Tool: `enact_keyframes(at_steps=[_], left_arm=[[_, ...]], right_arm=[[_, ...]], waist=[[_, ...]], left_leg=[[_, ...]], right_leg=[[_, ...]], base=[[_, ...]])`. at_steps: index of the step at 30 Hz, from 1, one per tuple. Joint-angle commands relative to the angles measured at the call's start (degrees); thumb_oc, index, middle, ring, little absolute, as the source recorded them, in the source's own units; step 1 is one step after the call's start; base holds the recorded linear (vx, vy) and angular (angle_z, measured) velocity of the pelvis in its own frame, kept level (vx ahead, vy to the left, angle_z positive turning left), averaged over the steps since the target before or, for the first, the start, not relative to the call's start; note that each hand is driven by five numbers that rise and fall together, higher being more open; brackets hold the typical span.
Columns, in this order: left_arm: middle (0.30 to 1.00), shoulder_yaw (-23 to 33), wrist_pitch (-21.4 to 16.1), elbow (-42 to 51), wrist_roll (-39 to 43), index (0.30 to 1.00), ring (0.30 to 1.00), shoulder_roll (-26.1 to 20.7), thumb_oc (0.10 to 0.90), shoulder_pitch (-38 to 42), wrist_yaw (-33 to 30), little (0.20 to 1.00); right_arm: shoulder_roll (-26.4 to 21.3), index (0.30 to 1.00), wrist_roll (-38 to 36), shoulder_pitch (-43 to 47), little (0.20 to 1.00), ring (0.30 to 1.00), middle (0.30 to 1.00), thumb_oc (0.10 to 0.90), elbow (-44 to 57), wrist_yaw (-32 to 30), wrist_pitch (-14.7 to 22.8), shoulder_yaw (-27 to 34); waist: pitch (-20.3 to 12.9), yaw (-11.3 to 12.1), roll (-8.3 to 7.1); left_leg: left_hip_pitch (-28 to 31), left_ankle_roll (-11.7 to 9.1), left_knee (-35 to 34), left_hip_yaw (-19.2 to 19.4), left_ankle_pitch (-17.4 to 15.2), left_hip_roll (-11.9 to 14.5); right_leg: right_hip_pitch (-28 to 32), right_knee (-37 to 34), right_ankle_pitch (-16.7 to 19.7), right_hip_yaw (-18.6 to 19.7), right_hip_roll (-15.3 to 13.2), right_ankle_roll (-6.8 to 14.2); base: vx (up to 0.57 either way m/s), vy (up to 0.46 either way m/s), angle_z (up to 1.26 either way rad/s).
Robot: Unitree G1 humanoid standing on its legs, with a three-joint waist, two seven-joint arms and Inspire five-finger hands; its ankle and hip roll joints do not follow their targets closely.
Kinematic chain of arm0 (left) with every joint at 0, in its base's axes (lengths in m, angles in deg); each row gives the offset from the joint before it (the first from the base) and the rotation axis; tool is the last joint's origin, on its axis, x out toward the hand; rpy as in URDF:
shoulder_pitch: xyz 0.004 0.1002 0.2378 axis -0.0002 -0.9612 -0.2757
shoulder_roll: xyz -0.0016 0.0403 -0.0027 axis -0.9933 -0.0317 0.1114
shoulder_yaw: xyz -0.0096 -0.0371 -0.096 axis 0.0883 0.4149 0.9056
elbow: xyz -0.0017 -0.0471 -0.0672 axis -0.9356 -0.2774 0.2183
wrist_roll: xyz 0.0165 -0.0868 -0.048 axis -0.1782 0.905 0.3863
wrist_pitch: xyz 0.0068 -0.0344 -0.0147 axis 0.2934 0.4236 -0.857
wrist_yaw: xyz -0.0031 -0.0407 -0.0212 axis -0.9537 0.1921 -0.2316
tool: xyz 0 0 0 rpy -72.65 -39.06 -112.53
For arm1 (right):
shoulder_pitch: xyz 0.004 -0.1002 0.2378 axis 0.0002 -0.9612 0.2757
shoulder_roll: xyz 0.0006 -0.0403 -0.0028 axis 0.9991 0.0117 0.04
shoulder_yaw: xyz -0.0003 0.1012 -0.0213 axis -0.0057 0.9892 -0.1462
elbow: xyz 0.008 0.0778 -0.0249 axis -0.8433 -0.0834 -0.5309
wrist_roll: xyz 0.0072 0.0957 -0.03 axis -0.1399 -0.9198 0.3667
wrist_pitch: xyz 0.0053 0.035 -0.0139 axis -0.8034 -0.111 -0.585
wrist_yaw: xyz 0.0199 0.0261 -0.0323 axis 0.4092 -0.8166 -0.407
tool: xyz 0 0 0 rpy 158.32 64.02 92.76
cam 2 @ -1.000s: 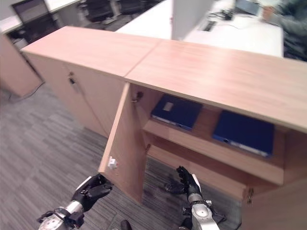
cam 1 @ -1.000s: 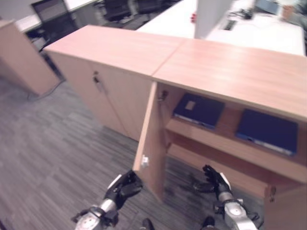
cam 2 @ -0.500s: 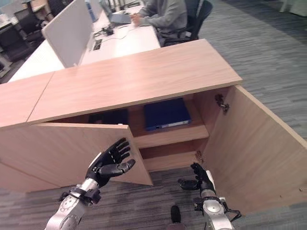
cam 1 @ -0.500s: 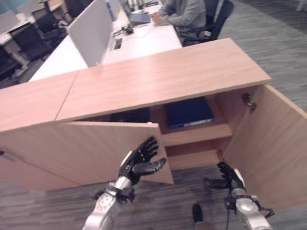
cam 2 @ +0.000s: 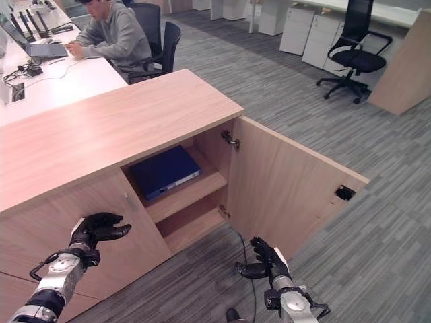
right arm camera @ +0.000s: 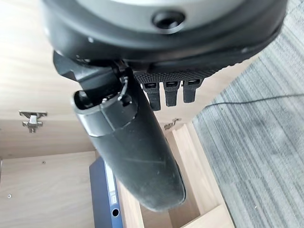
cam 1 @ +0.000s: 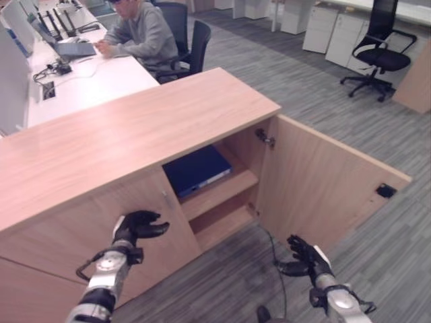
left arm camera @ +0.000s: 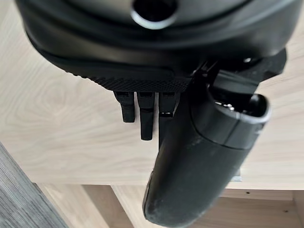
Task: Put the empty folder in the office cabinet
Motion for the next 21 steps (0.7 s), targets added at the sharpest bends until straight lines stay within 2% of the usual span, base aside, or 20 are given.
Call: enact_keyframes(at_steps=[1, 4, 6, 7, 8, 9, 10, 12, 13, 14, 15, 16, 19, 21], left_arm=[[0.9, 4.9, -6.6, 0.5, 1.3, 0.9, 0.9, -9.0, 0.8, 11.7, -5.0, 0.9], [0.9, 4.5, -6.4, -1.2, 0.1, 0.9, 0.9, -9.9, 0.8, 12.7, -4.7, 0.9], [0.9, 5.1, -6.7, 0.4, 1.9, 0.9, 0.9, -8.7, 0.8, 12.4, -4.9, 0.9], [0.9, 5.6, -7.5, 4.6, 2.9, 0.9, 0.9, -7.3, 0.8, 10.4, -5.1, 0.9], [0.9, 6.3, -8.2, 10.8, 5.2, 0.9, 0.9, -3.3, 0.8, 6.6, -4.9, 0.9], [0.9, 6.3, -8.7, 14.1, 5.1, 0.9, 0.9, -1.5, 0.8, 4.4, -5.2, 0.9], [0.9, 5.8, -8.9, 22.3, 4.2, 0.9, 0.9, 3.8, 0.8, -1.4, -5.0, 0.9], [0.9, 5.6, -8.6, 29.8, 4.5, 0.9, 0.9, 7.3, 0.8, -7.0, -3.5, 0.9], [0.9, 5.0, -8.3, 33.3, 5.5, 0.9, 0.9, 8.9, 0.8, -9.9, -2.1, 0.9], [0.9, 2.7, -7.7, 37.0, 6.0, 0.9, 0.9, 10.6, 0.8, -13.4, 1.0, 0.9], [0.9, 1.3, -7.2, 37.8, 6.1, 0.9, 0.9, 11.3, 0.8, -14.8, 2.2, 0.9], [0.9, -2.0, -5.8, 38.8, 7.0, 0.9, 0.9, 12.2, 0.8, -17.1, 5.0, 0.9], [0.9, -4.5, -4.4, 37.6, 7.8, 0.9, 0.9, 12.3, 0.8, -19.8, 7.9, 0.9], [0.9, -5.5, -3.5, 36.1, 8.4, 0.9, 0.9, 12.8, 0.8, -20.4, 8.6, 0.9]], right_arm=[[-1.8, 0.9, -2.2, 0.5, 0.9, 0.9, 0.9, 0.8, 3.2, 0.7, 4.1, 1.0], [-1.6, 0.9, -2.4, 0.0, 0.9, 0.9, 0.9, 0.8, 2.7, 0.9, 4.2, 1.5], [-1.2, 0.9, -2.5, 0.2, 0.9, 0.9, 0.9, 0.8, 2.4, 0.5, 4.3, 1.6], [-0.7, 0.9, -2.5, 0.7, 0.9, 0.9, 0.9, 0.8, 1.9, 0.1, 4.3, 1.7], [0.3, 0.9, -2.1, 1.3, 0.9, 0.9, 0.9, 0.8, 1.7, -0.1, 4.2, 1.6], [0.7, 0.9, -1.7, 1.8, 0.9, 0.9, 0.9, 0.8, 1.5, -0.3, 4.0, 1.7], [1.7, 0.9, 0.0, 3.3, 0.9, 0.9, 0.9, 0.8, 1.0, -0.7, 3.3, 1.9], [2.5, 0.9, 1.4, 4.5, 0.9, 0.9, 0.9, 0.8, -0.2, -1.1, 2.7, 2.3], [3.1, 0.9, 1.8, 5.1, 0.9, 0.9, 0.9, 0.8, -0.6, -1.3, 2.4, 2.1], [3.8, 0.9, 2.0, 5.1, 0.9, 0.9, 0.9, 0.8, -1.1, -0.8, 2.1, 2.3], [3.8, 0.9, 2.1, 4.9, 0.9, 0.9, 0.9, 0.8, -1.4, -0.7, 2.1, 2.5], [3.4, 0.9, 2.4, 5.0, 0.9, 0.9, 0.9, 0.8, -2.3, -1.3, 1.8, 3.0], [3.0, 0.9, 2.5, 4.3, 0.9, 0.9, 0.9, 0.8, -2.1, -1.1, 1.8, 3.3], [2.0, 0.9, 2.3, 3.7, 0.9, 0.9, 0.9, 0.8, -2.5, -1.2, 2.1, 4.0]], waist=[[-5.1, 0.5, 0.87], [-5.2, 0.6, 0.16], [-5.2, 0.9, -0.61], [-4.8, 1.7, -1.03], [-4.1, 2.8, -1.27], [-3.6, 3.2, -1.25], [-2.5, 5.2, -0.85], [-2.1, 7.4, -0.23], [-2.1, 8.3, 0.0], [-2.2, 9.0, 0.04], [-2.3, 9.0, 0.13], [-2.1, 8.5, 1.2], [-2.3, 8.0, 1.14], [-2.6, 7.4, 1.92]], left_leg=[[-0.7, -3.4, -0.1, 1.5, -1.1, 2.9], [-0.5, -3.3, -0.1, 1.2, -1.4, 2.7], [-0.7, -3.1, -0.1, 1.1, -1.6, 2.7], [-0.8, -2.9, -0.1, 1.2, -1.6, 2.7], [-1.0, -2.5, -0.1, 1.3, -1.6, 2.7], [-1.1, -2.4, -0.1, 1.2, -1.5, 2.8], [-1.3, -2.2, -0.1, 1.9, -1.5, 3.1], [-1.6, -2.4, -0.1, 3.1, -1.6, 3.6], [-1.8, -2.6, -0.1, 3.5, -1.6, 4.0], [-2.3, -2.9, -0.1, 3.5, -1.6, 4.4], [-2.6, -3.0, -0.1, 3.3, -1.4, 4.4], [-2.5, -3.9, -0.1, 2.7, -1.5, 5.6], [-2.2, -4.9, -0.1, 2.6, -1.4, 6.1], [-2.4, -5.9, -0.1, 2.9, -0.5, 7.4]], right_leg=[[0.2, 4.1, -6.2, -1.9, -3.3, 6.5], [0.3, 4.0, -6.0, -2.5, -3.8, 6.8], [0.0, 4.1, -5.6, -3.3, -4.1, 7.1], [-0.5, 5.0, -5.5, -3.8, -4.0, 7.1], [-1.7, 7.8, -5.8, -4.8, -3.9, 7.1], [-2.5, 9.4, -5.9, -5.4, -3.9, 7.3], [-4.4, 12.6, -5.4, -9.8, -5.2, 7.9], [-4.9, 13.8, -4.1, -18.2, -9.4, 8.5], [-4.9, 13.9, -3.0, -21.3, -11.6, 8.4], [-4.7, 12.1, -2.0, -22.2, -12.9, 8.2], [-4.8, 10.9, -1.7, -21.3, -12.8, 8.1], [-8.0, 8.8, 1.0, -18.0, -13.7, 8.8], [-6.6, 4.1, 2.2, -18.1, -13.7, 9.1], [-5.8, 2.6, 1.8, -18.1, -12.5, 8.8]], base=[[0.01, 0.068, -0.13], [0.0, 0.066, -0.03], [-0.04, 0.028, 0.08], [-0.11, -0.018, 0.16], [-0.14, -0.019, 0.14], [-0.16, -0.029, 0.1], [-0.13, -0.04, -0.07], [-0.1, -0.101, -0.69], [-0.02, -0.206, -0.8], [0.02, -0.198, -0.57], [0.12, -0.339, -0.41], [0.11, -0.332, -0.47], [0.07, -0.258, -0.17], [0.09, -0.287, 0.23]])
